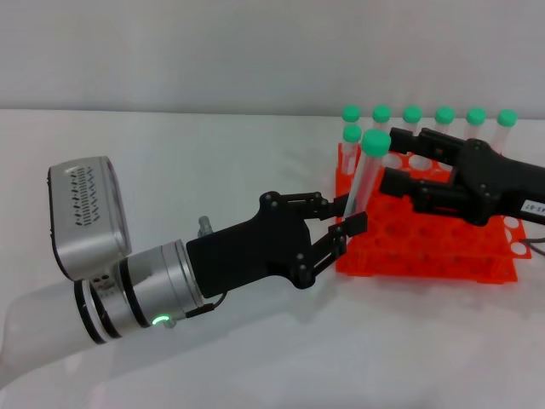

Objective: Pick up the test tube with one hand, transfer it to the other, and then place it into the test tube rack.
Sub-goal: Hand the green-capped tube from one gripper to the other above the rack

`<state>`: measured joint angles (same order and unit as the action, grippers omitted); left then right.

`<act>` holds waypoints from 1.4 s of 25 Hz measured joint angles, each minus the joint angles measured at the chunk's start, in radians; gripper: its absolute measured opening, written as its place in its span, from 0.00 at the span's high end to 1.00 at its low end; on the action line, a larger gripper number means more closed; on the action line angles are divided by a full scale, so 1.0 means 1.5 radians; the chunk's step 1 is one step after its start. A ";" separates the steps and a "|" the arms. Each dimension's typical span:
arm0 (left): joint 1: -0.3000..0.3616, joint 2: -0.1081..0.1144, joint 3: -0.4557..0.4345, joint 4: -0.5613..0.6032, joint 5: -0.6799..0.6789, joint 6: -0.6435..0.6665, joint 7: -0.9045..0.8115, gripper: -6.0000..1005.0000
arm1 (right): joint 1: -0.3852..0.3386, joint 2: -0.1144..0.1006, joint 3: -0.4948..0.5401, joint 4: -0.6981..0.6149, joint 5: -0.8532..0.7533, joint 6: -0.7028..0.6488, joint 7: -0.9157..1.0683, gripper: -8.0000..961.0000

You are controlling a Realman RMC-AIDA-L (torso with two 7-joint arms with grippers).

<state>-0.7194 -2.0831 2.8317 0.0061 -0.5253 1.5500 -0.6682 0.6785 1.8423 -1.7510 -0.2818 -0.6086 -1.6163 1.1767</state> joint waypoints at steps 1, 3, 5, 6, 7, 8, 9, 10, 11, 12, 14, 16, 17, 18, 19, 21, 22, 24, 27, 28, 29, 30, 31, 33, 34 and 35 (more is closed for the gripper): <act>0.000 0.000 0.000 0.000 -0.001 0.000 0.000 0.78 | 0.000 0.007 0.001 -0.001 -0.001 0.008 -0.003 0.17; 0.001 0.000 0.000 0.000 -0.001 -0.001 0.000 0.78 | 0.000 0.016 0.001 -0.003 -0.004 0.021 -0.010 0.17; 0.001 0.000 0.000 0.000 -0.002 -0.001 -0.001 0.78 | 0.001 0.020 0.001 -0.005 -0.005 0.026 -0.015 0.18; 0.002 0.000 0.000 0.000 -0.002 -0.002 -0.001 0.78 | 0.001 0.024 0.001 -0.007 -0.006 0.031 -0.020 0.18; 0.002 0.000 0.000 0.000 -0.002 -0.003 -0.001 0.78 | 0.001 0.026 0.001 -0.010 -0.008 0.033 -0.023 0.18; 0.002 0.000 0.000 0.000 -0.002 -0.005 -0.001 0.78 | 0.002 0.028 0.001 -0.014 -0.010 0.035 -0.026 0.18; 0.003 0.000 0.000 0.000 -0.003 -0.006 -0.001 0.78 | 0.002 0.030 0.002 -0.017 -0.012 0.036 -0.027 0.18; 0.003 0.000 0.000 0.000 -0.004 -0.007 -0.001 0.78 | 0.002 0.033 0.002 -0.019 -0.014 0.037 -0.028 0.18; 0.004 0.000 0.000 0.000 -0.006 -0.007 -0.001 0.78 | 0.002 0.035 0.003 -0.020 -0.014 0.039 -0.029 0.18; 0.005 0.000 0.000 0.000 -0.007 -0.008 -0.001 0.78 | 0.002 0.036 0.004 -0.021 -0.014 0.040 -0.030 0.18; 0.006 0.000 0.000 0.000 -0.007 -0.008 -0.001 0.78 | 0.002 0.038 0.006 -0.022 -0.014 0.040 -0.031 0.18; 0.007 0.000 0.000 0.000 -0.007 -0.008 -0.001 0.78 | 0.002 0.038 0.007 -0.023 -0.015 0.041 -0.031 0.18; 0.008 0.000 0.000 0.000 -0.008 -0.008 -0.001 0.78 | 0.002 0.038 0.008 -0.023 -0.015 0.043 -0.031 0.18; 0.008 0.000 0.000 0.000 -0.008 -0.008 -0.002 0.78 | 0.002 0.038 0.008 -0.023 -0.015 0.045 -0.031 0.19; 0.008 0.000 0.000 0.000 -0.009 -0.008 -0.001 0.78 | 0.002 0.038 0.008 -0.023 -0.015 0.047 -0.031 0.19; 0.008 0.000 0.000 0.000 -0.009 -0.008 -0.002 0.78 | 0.002 0.039 0.008 -0.025 -0.015 0.050 -0.031 0.26; 0.008 0.000 0.000 0.000 -0.009 -0.009 -0.002 0.78 | 0.002 0.040 0.008 -0.025 -0.015 0.051 -0.032 0.33; 0.008 0.000 0.000 0.000 -0.010 -0.009 -0.001 0.78 | 0.001 0.041 0.008 -0.026 -0.015 0.051 -0.035 0.45; 0.008 0.000 0.000 0.000 -0.010 -0.010 -0.001 0.78 | 0.000 0.041 0.008 -0.027 -0.015 0.051 -0.037 0.56; 0.008 0.000 0.000 0.000 -0.010 -0.010 -0.001 0.78 | 0.000 0.041 0.008 -0.027 -0.015 0.051 -0.038 0.60; 0.008 0.000 0.000 0.000 -0.010 -0.011 -0.001 0.78 | 0.000 0.041 0.008 -0.027 -0.015 0.051 -0.038 0.61; 0.008 0.000 0.000 0.000 -0.010 -0.012 -0.001 0.78 | 0.000 0.041 0.008 -0.027 -0.015 0.051 -0.038 0.62; 0.008 0.000 0.000 0.000 -0.010 -0.014 -0.002 0.78 | 0.000 0.041 0.008 -0.027 -0.016 0.051 -0.038 0.63; 0.008 0.000 0.000 0.000 -0.010 -0.018 -0.002 0.78 | 0.001 0.042 0.009 -0.027 -0.016 0.051 -0.038 0.66; 0.008 0.000 0.000 0.000 -0.010 -0.019 -0.002 0.78 | 0.001 0.042 0.009 -0.027 -0.016 0.051 -0.038 0.67; 0.008 -0.001 0.000 0.000 -0.010 -0.019 -0.002 0.78 | 0.001 0.042 0.009 -0.027 -0.016 0.051 -0.038 0.67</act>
<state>-0.7071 -2.0839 2.8317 0.0062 -0.5399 1.5218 -0.6716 0.6803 1.9053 -1.7368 -0.3221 -0.6322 -1.5398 1.1198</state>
